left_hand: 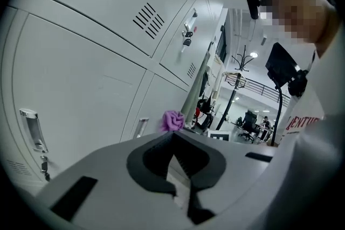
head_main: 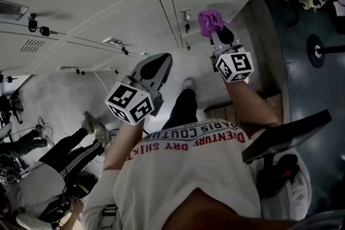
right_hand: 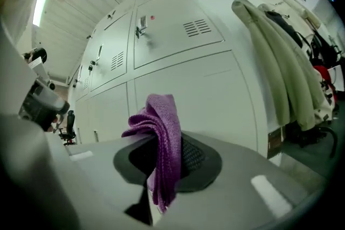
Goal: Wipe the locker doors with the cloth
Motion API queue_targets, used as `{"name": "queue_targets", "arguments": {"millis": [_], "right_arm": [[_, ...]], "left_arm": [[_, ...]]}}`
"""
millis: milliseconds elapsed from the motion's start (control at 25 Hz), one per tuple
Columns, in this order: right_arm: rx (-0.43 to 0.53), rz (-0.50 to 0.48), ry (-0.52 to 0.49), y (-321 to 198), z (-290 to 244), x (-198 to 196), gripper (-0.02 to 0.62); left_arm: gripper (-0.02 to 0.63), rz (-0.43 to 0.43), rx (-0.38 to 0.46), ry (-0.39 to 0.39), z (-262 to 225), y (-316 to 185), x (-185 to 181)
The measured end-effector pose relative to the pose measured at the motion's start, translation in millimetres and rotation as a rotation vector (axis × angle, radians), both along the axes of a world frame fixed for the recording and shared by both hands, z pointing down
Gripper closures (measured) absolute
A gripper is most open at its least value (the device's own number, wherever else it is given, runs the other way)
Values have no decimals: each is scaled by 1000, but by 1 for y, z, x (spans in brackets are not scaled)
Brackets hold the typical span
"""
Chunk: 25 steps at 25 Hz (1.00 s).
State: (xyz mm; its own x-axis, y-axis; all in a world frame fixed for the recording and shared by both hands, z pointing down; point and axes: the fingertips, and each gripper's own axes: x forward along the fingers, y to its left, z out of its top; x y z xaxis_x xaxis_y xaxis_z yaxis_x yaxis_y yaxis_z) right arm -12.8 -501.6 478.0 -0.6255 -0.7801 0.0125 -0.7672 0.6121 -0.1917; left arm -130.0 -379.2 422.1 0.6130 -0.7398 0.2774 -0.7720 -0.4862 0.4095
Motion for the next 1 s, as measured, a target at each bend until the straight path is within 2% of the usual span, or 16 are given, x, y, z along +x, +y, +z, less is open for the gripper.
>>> {"name": "queue_targets", "arguments": {"millis": [240,400,600,1000], "right_arm": [[-26,-80,29,5,43,-45,540],[-44,-71,62,-11,70,-58,540],[-57,-49,78,-35,83,-64,540],[-41,-81,79,-37,84,-62,540]], "left_arm": [[607,-33,-16,-6,10,3,-14],[607,-47,-26,-16,19,4,-22],[606,-65,-31,-9,26,0,-25],[606,-68,-43,-17,35,-2,-19]]}}
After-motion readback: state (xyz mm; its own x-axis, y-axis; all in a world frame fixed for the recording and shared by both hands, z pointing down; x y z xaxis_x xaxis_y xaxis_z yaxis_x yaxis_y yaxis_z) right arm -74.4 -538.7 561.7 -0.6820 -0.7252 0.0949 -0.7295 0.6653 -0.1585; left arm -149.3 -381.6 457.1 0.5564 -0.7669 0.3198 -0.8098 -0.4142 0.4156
